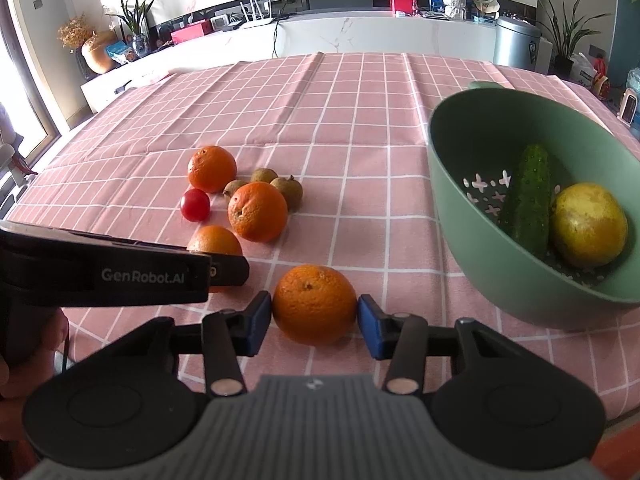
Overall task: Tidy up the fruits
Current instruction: 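Grasp an orange with the left tool while the right tool grasps another orange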
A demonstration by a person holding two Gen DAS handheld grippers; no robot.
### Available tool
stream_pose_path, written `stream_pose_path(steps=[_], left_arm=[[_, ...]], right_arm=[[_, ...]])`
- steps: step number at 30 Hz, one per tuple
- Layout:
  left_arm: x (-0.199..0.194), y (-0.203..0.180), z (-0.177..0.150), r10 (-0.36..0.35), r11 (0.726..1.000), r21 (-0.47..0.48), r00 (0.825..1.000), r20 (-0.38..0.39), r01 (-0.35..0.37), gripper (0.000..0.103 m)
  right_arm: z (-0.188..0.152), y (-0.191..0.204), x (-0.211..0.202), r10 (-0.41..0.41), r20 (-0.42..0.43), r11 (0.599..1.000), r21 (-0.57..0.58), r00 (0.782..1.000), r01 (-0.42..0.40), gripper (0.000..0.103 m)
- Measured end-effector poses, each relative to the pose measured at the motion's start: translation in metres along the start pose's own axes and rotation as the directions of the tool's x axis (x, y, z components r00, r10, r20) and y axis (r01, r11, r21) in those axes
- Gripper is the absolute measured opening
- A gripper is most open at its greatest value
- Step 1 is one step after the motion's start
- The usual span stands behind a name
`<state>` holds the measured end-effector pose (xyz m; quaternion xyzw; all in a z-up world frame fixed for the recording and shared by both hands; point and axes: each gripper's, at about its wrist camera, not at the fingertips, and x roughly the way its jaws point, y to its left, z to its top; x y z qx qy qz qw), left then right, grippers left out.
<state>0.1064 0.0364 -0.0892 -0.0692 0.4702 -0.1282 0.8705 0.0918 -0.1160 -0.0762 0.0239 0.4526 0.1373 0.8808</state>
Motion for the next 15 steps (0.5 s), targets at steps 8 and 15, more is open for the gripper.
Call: stream_pose_path(steps=[8,15], left_arm=[[-0.016,-0.005,-0.002,-0.004,1.000,0.022,0.999,0.044,0.003,0.050],[-0.045,-0.018,-0.002,-0.047,0.998,0.038,0.993,0.106,0.043,0.050]], right_arm=[[-0.002,-0.003,-0.018,-0.006,0.055,1.000,0.024,0.998,0.005,0.043],[-0.006,-0.006,-0.054,-0.012,0.148,0.999,0.051,0.989,0.004,0.043]])
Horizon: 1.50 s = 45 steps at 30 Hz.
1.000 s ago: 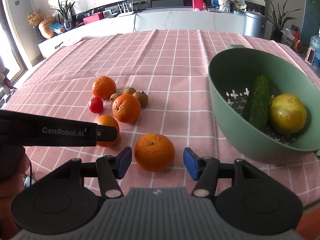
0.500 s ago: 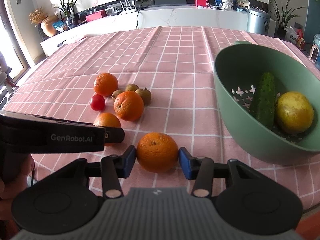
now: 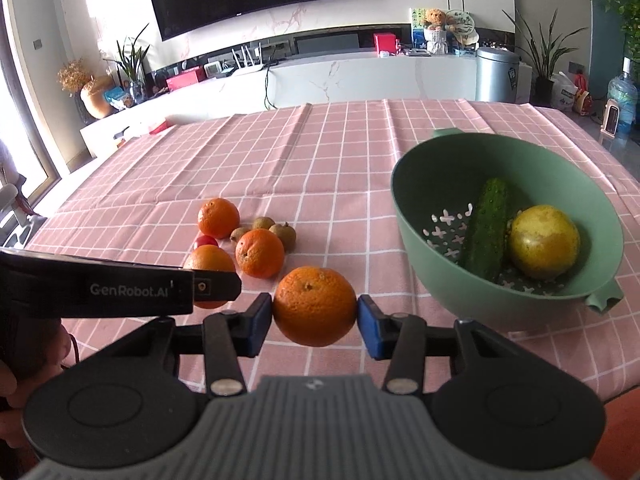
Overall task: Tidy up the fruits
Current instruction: 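Grasp an orange with the left tool while the right tool grasps another orange, then lower both oranges into the colander and open both tools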
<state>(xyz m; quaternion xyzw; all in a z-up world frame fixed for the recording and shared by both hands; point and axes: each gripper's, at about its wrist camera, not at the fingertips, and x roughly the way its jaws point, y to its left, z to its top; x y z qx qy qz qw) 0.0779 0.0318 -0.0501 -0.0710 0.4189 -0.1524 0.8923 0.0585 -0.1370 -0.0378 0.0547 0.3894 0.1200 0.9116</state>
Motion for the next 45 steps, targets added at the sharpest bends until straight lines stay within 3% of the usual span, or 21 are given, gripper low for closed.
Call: stream_pose_path(steps=[7,12,17,24,34,39,45], left_arm=[[-0.019,-0.031,0.021,-0.015,1.000,0.021,0.999,0.045,0.014,0.050],[-0.018,-0.070,0.040,-0.027,0.994,0.106,0.998,0.058,0.021,0.050],[-0.003,-0.107,0.061,-0.048,0.982,0.183,0.998,0.046,0.039,0.050],[0.031,-0.145,0.078,-0.053,0.949,0.309,0.998,-0.040,0.063,0.050],[0.075,-0.166,0.077,0.061,0.890,0.455,0.988,-0.139,0.009,0.050],[0.089,-0.170,0.075,0.087,0.863,0.504,0.983,-0.163,0.007,0.050],[0.107,-0.170,0.073,0.114,0.854,0.521,0.974,-0.195,0.004,0.050]], right_arm=[[0.011,-0.024,-0.044,-0.080,0.098,0.996,0.044,0.992,0.076,0.043],[0.027,-0.052,-0.070,-0.148,0.171,0.988,0.079,0.974,0.137,0.043],[0.044,-0.081,-0.080,-0.186,0.180,0.981,0.086,0.966,0.173,0.043],[0.061,-0.112,-0.061,-0.191,0.074,0.981,0.038,0.979,0.189,0.043],[0.065,-0.133,-0.022,-0.158,-0.096,0.987,-0.051,0.983,0.153,0.043],[0.065,-0.132,-0.006,-0.142,-0.146,0.987,-0.091,0.979,0.129,0.043],[0.063,-0.134,0.008,-0.133,-0.189,0.987,-0.114,0.973,0.112,0.043]])
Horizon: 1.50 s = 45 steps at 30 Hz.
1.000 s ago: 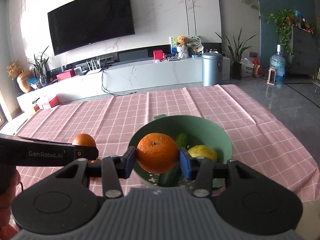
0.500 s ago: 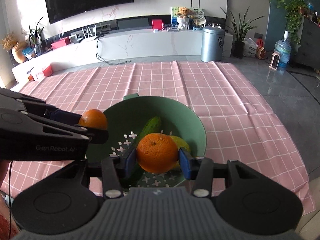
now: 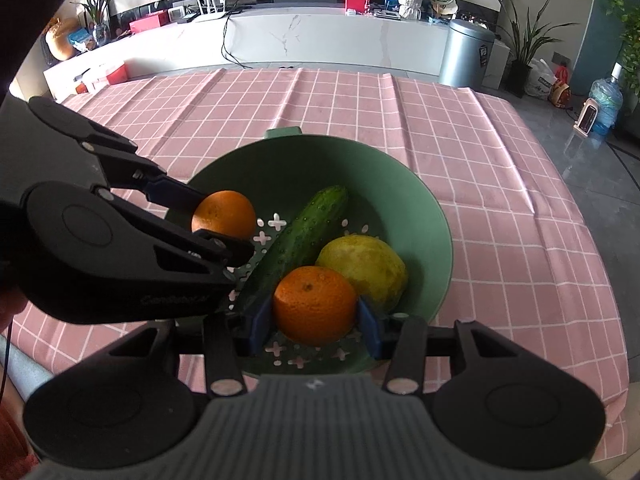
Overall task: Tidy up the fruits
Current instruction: 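Lower both oranges into the colander and open both tools, then withdraw both tools from the colander toward the remaining fruit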
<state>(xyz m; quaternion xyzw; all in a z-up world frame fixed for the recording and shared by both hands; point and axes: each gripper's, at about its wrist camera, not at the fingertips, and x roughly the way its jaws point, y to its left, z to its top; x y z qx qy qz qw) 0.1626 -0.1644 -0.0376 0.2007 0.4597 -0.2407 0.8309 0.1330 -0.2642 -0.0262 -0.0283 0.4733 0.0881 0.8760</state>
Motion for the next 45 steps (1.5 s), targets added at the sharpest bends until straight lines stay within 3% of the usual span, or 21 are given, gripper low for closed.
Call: stream_pose_path(steps=[6,17,19,25,28,35,38,45], left_arm=[[0.012,0.002,-0.004,-0.003,1.000,-0.011,0.999,-0.039,0.003,0.050],[0.012,-0.002,-0.010,-0.013,1.000,-0.006,0.999,-0.036,0.013,0.055],[0.005,-0.001,-0.010,0.003,1.000,-0.012,1.000,-0.010,-0.003,0.061],[-0.024,0.011,-0.016,0.013,0.998,-0.065,0.996,0.085,-0.008,0.072],[-0.040,0.019,-0.023,0.029,0.994,-0.109,0.990,0.138,-0.013,0.073],[-0.079,0.041,-0.047,0.053,0.975,-0.221,0.972,0.228,-0.001,0.073],[-0.092,0.048,-0.059,0.090,0.971,-0.237,0.966,0.244,-0.030,0.073],[-0.114,0.073,-0.091,0.079,0.950,-0.312,0.967,0.243,0.001,0.073]], right_arm=[[-0.003,-0.003,0.009,0.004,-0.032,1.000,0.008,0.999,-0.003,0.044],[-0.006,0.003,0.005,-0.010,-0.040,1.000,-0.025,0.999,0.009,0.045],[-0.006,0.003,0.000,-0.018,-0.029,1.000,-0.022,0.999,0.017,0.053],[-0.007,0.005,-0.022,-0.056,0.047,0.998,0.006,0.997,0.056,0.068],[-0.010,0.007,-0.037,-0.067,0.108,0.997,0.044,0.992,0.063,0.072],[-0.017,0.016,-0.062,-0.046,0.220,0.979,0.203,0.974,0.000,0.074],[-0.021,0.025,-0.069,-0.043,0.262,0.972,0.233,0.964,-0.020,0.075],[-0.031,0.063,-0.077,-0.030,0.334,0.976,0.212,0.942,-0.044,0.093]])
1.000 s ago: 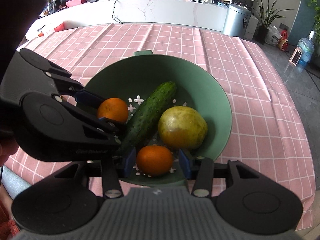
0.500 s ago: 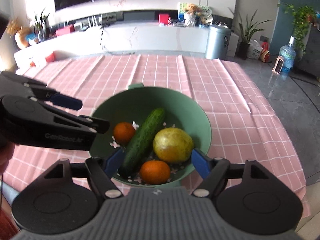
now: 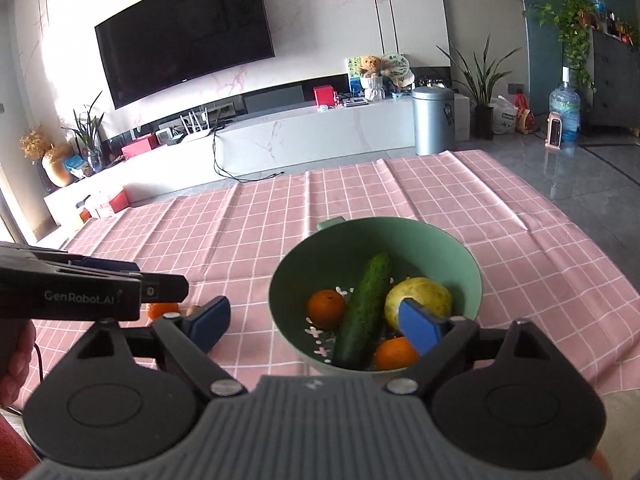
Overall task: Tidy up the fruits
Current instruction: 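Withdraw both tools from the colander toward the remaining fruit, then grasp an orange with the left tool while the right tool grasps another orange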
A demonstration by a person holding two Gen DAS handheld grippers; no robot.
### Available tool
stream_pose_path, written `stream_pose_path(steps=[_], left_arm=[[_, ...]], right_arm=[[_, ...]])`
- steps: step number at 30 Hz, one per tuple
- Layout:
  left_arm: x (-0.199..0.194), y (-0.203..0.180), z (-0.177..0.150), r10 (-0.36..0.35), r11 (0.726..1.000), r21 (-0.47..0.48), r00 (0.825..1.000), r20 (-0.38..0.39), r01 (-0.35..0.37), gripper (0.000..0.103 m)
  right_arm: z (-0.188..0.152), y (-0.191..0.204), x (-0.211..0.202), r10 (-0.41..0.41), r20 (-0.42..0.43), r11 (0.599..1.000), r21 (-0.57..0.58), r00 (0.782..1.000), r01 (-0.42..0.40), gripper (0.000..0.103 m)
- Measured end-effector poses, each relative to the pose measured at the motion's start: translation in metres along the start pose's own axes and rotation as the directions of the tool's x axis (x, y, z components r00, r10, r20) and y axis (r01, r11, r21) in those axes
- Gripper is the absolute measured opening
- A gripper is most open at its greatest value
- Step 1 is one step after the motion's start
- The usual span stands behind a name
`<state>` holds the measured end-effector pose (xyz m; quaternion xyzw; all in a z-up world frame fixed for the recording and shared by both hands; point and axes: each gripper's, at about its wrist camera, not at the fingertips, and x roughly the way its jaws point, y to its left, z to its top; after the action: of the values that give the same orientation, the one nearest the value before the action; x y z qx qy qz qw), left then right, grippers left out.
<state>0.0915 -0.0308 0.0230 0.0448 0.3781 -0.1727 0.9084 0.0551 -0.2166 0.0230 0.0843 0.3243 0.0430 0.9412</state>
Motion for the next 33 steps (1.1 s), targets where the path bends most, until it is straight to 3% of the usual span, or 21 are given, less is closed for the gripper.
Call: stream_pose_path(steps=[6,11,18,23,26,33], left_arm=[[-0.012,0.028,-0.015,0.008,0.998,-0.068,1.000,0.015,-0.007,0.073],[-0.018,0.045,-0.023,0.017,0.995,-0.099,0.999,0.038,-0.013,0.073],[-0.010,0.063,-0.035,0.012,0.991,-0.132,0.999,0.041,-0.007,0.073],[0.002,0.071,-0.045,0.001,0.989,-0.148,1.000,0.026,0.003,0.073],[0.008,0.077,-0.049,0.003,0.986,-0.164,1.000,0.017,0.000,0.072],[0.027,0.096,-0.056,0.013,0.972,-0.234,1.000,-0.026,-0.019,0.062]], right_arm=[[-0.012,0.031,-0.002,0.015,0.036,0.999,-0.046,0.999,-0.013,0.093],[-0.016,0.048,-0.002,-0.027,0.091,0.995,-0.090,0.995,0.036,0.093],[-0.023,0.059,0.011,-0.013,0.068,0.994,-0.103,0.998,0.020,0.092],[-0.030,0.068,0.027,0.000,0.024,0.994,-0.112,1.000,0.002,0.080],[-0.032,0.075,0.036,0.015,-0.002,0.991,-0.133,1.000,-0.015,0.068],[-0.037,0.089,0.067,0.061,-0.087,0.983,-0.166,0.994,-0.075,0.051]])
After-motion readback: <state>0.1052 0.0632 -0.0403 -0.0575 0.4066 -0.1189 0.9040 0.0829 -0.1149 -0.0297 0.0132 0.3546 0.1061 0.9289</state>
